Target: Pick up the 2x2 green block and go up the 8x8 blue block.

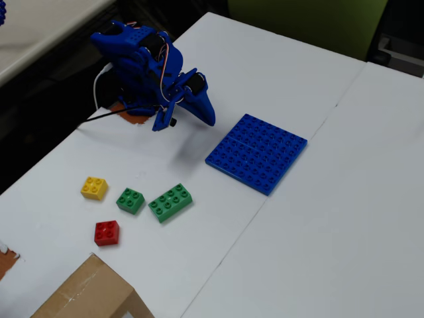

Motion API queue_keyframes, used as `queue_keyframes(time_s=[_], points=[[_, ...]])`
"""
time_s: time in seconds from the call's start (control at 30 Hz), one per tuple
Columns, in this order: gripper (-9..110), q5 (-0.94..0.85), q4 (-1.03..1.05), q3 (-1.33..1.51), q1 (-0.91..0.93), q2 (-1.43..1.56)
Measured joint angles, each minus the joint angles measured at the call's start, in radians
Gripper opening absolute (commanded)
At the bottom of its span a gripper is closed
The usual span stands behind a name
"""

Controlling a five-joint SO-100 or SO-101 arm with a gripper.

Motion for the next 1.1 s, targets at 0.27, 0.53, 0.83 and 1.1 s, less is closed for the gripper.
queue_keyframes(time_s=[0.27,0.53,0.83,1.1], points=[[0,0.000,0.000,0.000,0.000,0.000],[0,0.000,0.000,0.000,0.000,0.000],[0,0.000,0.000,0.000,0.000,0.000],[0,0.000,0.000,0.000,0.000,0.000]])
